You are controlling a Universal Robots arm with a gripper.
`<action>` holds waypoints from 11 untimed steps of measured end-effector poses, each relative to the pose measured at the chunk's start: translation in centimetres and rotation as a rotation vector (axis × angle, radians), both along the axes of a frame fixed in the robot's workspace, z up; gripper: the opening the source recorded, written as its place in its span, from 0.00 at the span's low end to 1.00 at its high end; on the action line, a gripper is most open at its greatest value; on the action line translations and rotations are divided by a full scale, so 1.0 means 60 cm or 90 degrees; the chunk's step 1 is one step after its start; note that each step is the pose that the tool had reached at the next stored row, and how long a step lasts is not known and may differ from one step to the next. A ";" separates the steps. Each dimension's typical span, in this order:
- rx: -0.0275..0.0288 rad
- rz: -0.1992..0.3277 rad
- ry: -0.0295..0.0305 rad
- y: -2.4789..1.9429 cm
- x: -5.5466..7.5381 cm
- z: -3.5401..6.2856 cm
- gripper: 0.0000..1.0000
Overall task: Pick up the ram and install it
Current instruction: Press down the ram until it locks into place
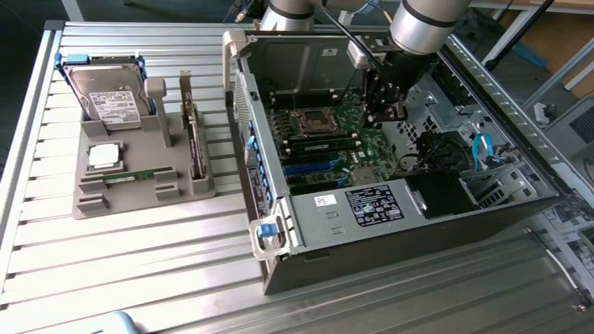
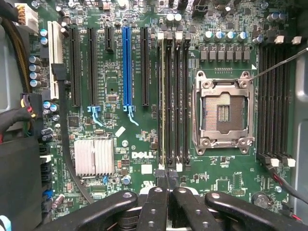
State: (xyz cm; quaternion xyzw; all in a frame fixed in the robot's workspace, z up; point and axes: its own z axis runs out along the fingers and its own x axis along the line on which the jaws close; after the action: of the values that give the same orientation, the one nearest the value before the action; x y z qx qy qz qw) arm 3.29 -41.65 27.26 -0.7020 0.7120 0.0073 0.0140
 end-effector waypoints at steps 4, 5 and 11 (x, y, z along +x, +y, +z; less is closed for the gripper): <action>0.0000 0.000 0.0000 0.0000 0.000 -0.009 0.11; 0.0000 0.000 0.0000 0.0000 0.000 -0.011 0.11; -0.0001 -0.001 0.0000 0.0000 0.000 -0.022 0.11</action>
State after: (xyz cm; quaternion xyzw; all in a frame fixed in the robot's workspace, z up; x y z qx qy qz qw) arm 3.29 -41.65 25.93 -0.7014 0.7126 0.0072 0.0140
